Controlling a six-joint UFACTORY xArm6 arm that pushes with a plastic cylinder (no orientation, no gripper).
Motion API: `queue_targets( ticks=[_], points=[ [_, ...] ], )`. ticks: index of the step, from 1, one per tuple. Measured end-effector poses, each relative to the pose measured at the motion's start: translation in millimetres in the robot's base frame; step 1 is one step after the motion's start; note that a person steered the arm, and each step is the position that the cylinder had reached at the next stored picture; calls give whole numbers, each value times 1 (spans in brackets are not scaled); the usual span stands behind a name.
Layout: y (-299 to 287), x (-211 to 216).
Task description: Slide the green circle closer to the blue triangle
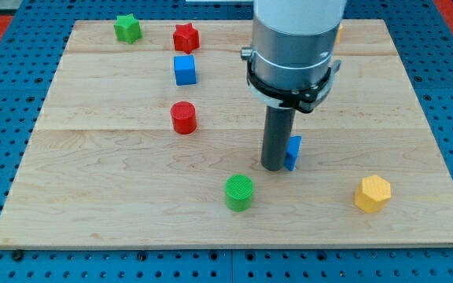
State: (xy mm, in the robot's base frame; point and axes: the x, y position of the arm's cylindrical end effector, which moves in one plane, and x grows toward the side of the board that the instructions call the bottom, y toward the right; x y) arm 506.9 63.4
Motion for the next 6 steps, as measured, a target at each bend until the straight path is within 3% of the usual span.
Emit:
queue_targets(
  ticks=[1,3,5,6],
  points=[
    [-9,11],
    [6,77],
    [-86,40],
    [-94,10]
  ],
)
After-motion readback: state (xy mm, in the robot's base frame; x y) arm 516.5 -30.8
